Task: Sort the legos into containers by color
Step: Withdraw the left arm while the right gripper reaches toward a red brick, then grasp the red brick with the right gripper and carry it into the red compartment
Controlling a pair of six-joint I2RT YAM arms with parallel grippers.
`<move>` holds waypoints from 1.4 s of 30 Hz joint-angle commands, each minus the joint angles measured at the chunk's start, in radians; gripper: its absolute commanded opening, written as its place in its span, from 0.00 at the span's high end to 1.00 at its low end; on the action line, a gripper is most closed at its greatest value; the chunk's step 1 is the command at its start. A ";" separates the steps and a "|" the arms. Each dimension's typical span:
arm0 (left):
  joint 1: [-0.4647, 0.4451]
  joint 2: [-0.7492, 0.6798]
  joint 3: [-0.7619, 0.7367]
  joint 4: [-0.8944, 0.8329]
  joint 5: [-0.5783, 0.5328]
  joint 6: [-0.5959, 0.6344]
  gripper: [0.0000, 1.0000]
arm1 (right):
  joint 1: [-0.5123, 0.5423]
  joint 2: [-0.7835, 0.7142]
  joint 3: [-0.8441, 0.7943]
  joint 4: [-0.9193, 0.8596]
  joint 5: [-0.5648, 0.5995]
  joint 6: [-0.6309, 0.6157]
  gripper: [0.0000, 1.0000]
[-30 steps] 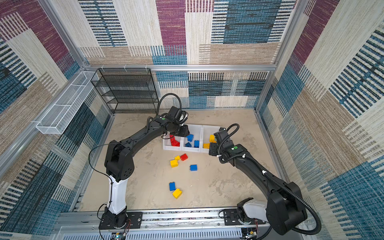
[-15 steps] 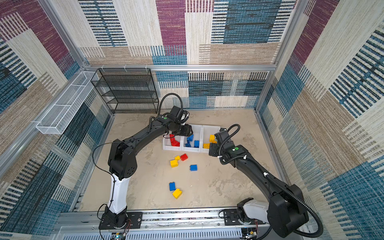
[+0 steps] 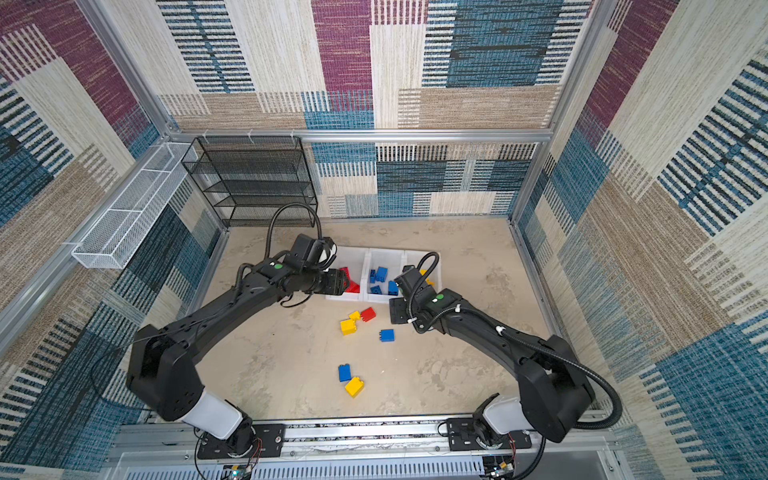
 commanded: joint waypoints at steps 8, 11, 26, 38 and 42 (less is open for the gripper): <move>0.049 -0.373 -0.364 0.014 -0.109 -0.126 0.29 | 0.112 0.328 0.247 0.044 0.001 -0.062 0.23; 0.051 -0.452 -0.432 0.012 -0.120 -0.145 0.27 | 0.112 0.390 0.294 0.034 0.011 -0.084 0.24; 0.053 -0.514 -0.524 0.022 -0.088 -0.199 0.26 | 0.113 0.502 0.344 0.028 0.011 -0.090 0.42; 0.053 -0.513 -0.528 0.024 -0.089 -0.201 0.26 | 0.128 0.505 0.331 0.030 0.023 -0.086 0.57; 0.053 -0.516 -0.529 0.022 -0.092 -0.201 0.26 | 0.140 0.469 0.294 0.031 0.023 -0.067 0.59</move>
